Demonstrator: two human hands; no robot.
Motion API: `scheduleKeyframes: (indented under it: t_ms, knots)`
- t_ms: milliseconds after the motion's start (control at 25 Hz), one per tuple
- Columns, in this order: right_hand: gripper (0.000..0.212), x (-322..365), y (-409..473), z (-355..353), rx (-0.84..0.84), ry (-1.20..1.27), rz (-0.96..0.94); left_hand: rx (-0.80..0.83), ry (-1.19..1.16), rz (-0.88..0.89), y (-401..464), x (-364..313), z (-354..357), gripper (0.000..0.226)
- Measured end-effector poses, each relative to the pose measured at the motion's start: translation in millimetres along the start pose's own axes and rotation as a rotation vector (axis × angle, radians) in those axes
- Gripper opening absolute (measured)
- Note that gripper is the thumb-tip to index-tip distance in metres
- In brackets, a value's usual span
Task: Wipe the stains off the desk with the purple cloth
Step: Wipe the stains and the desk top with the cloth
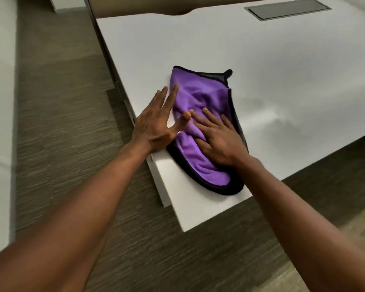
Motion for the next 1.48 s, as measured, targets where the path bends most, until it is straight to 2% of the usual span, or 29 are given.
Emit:
scheduleKeyframes:
  t_ms: [80, 160, 440, 600, 760, 920, 1040, 1280, 1480]
  knots:
    - [0.068, -32.4, -49.9, -4.3, -0.086, -0.005, 0.156, 0.022, 0.030, -0.037, -1.1, 0.5, 1.3, 0.090]
    - [0.067, -35.2, -91.5, -4.6, -0.146, -0.011, 0.276, 0.030, 0.045, -0.054, -0.6, -1.7, 1.2, 0.086]
    - [0.068, 103.0, -162.5, 44.0, -0.233, 0.054, 0.199, 0.027, 0.024, -0.044, -1.4, 4.4, 3.9, 0.082]
    - [0.077, 126.7, -142.3, 52.1, -0.179, -0.093, 0.255, 0.001, -0.002, -0.030, 0.1, 5.2, 3.1, 0.086]
    - [0.082, 126.6, -94.7, 49.4, -0.098, -0.148, 0.290, -0.002, -0.011, -0.018, 0.8, 4.3, 1.9, 0.078]
    - [0.076, 127.3, -63.7, 50.8, -0.063, -0.181, 0.291, -0.033, -0.036, -0.065, 5.2, 4.8, -4.0, 0.069]
    - [0.076, 127.5, -71.9, 50.4, -0.096, -0.152, 0.249, 0.007, 0.030, -0.053, 5.6, 5.7, 1.0, 0.074]
    - [0.088, 128.5, -152.4, 60.4, -0.157, -0.118, 0.221, 0.040, 0.053, -0.059, 4.9, 9.0, 5.7, 0.077]
    - [0.081, 133.1, -85.0, 54.8, -0.078, -0.087, 0.268, 0.004, 0.008, -0.069, 6.9, 8.3, 1.1, 0.072]
Point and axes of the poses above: each hand's wrist, its own y-axis towards the middle knuckle, its own z-axis out of the palm, x = y × z, the point moved 8 cm from there along y, towards the middle knuckle, and after that the axes turned 1 degree about -z, right-handed, at the moved point
